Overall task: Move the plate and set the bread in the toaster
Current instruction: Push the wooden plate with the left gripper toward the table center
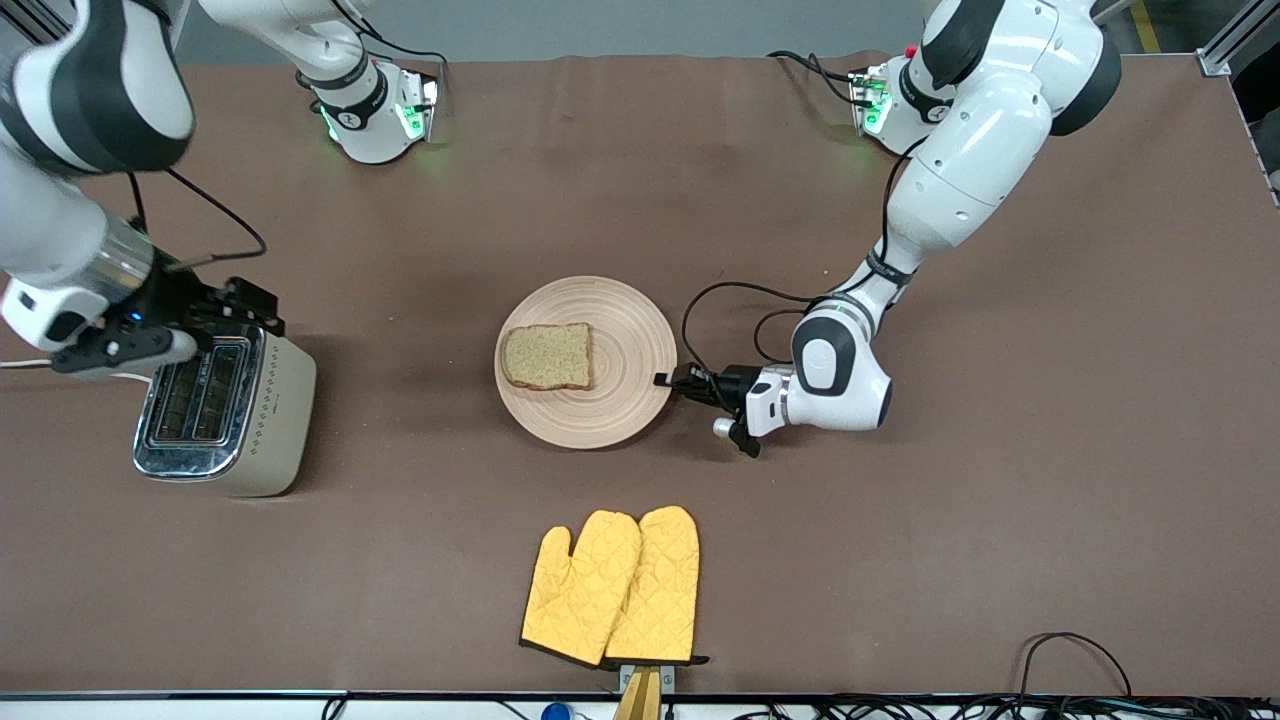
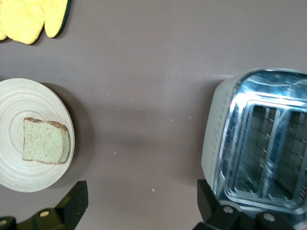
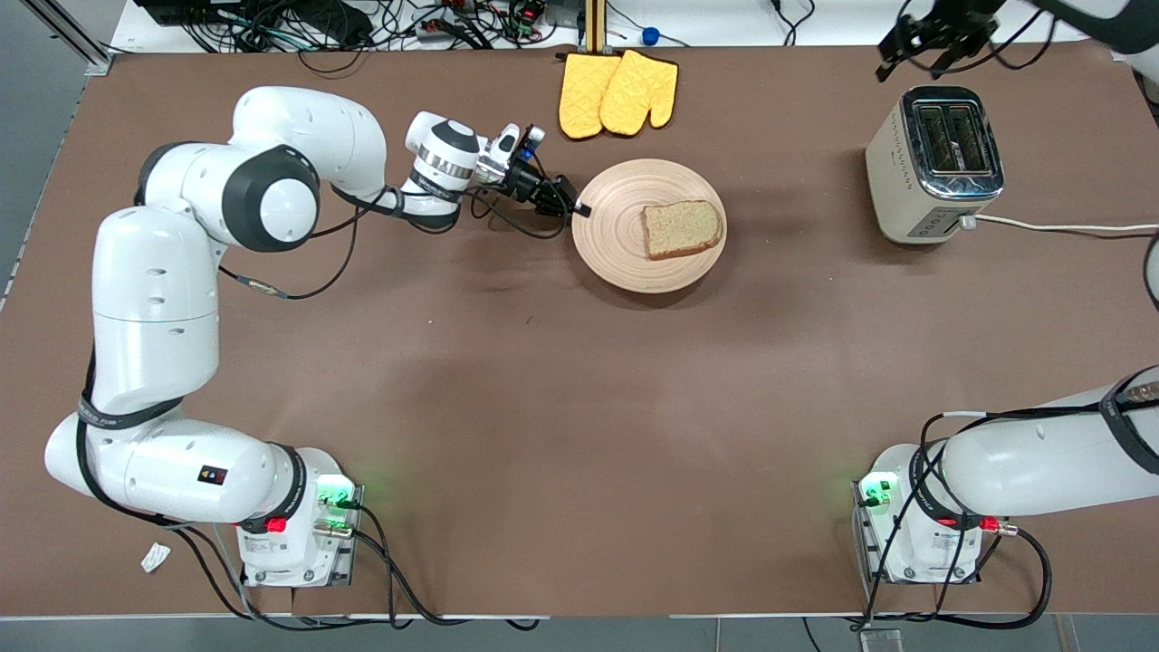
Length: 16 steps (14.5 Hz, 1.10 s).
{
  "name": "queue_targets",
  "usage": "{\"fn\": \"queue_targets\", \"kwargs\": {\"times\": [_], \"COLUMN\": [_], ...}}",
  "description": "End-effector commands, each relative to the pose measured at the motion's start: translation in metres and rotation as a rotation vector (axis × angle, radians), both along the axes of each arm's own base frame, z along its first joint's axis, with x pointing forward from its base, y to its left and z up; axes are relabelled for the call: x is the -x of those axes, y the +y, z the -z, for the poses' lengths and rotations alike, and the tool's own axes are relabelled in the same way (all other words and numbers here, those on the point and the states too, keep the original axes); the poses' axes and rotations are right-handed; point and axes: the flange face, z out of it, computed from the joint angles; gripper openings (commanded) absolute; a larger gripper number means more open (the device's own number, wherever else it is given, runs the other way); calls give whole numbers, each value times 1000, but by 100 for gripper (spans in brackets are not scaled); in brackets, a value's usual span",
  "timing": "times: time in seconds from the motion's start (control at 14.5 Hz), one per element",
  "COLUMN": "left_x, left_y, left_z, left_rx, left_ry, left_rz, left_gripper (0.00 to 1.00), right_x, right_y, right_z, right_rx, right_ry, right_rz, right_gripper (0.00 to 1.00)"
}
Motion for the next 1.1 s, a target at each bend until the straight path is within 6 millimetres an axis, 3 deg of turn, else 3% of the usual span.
{"fn": "queue_targets", "kwargs": {"times": [0.0, 0.07, 0.14, 0.28, 0.34, 0.55, 0.69, 0.76, 0.9, 1.03], "left_x": [-6, -8, -14, -33, -52, -112, -137, -143, -150, -142], "left_y": [0, 1, 9, 30, 49, 114, 155, 171, 223, 266], "left_z": [-6, -7, -9, -28, -48, -123, -175, -200, -235, -273], "left_rx": [17, 15, 10, -7, -8, -69, -173, -227, -350, -423], "left_ry": [-9, 1, 12, 16, 10, 12, -6, -23, -83, -81], "left_rz": [-28, -37, -58, -103, -149, -282, -335, -353, -364, -319], "left_gripper": [24, 68, 96, 100, 100, 100, 100, 100, 100, 100], "right_x": [12, 19, 26, 38, 47, 61, 65, 69, 70, 75], "right_y": [33, 52, 68, 98, 116, 165, 181, 192, 220, 236], "right_z": [54, 68, 81, 110, 128, 161, 184, 191, 200, 217], "right_rx": [-15, -17, -19, -23, -27, -38, -40, -44, -62, -56], "right_ry": [-16, -15, -16, -36, -42, -3, 17, 26, 37, 55], "right_rz": [42, 82, 107, 116, 128, 181, 196, 216, 273, 300], "right_gripper": [100, 100, 100, 100, 100, 100, 100, 100, 100, 97]}}
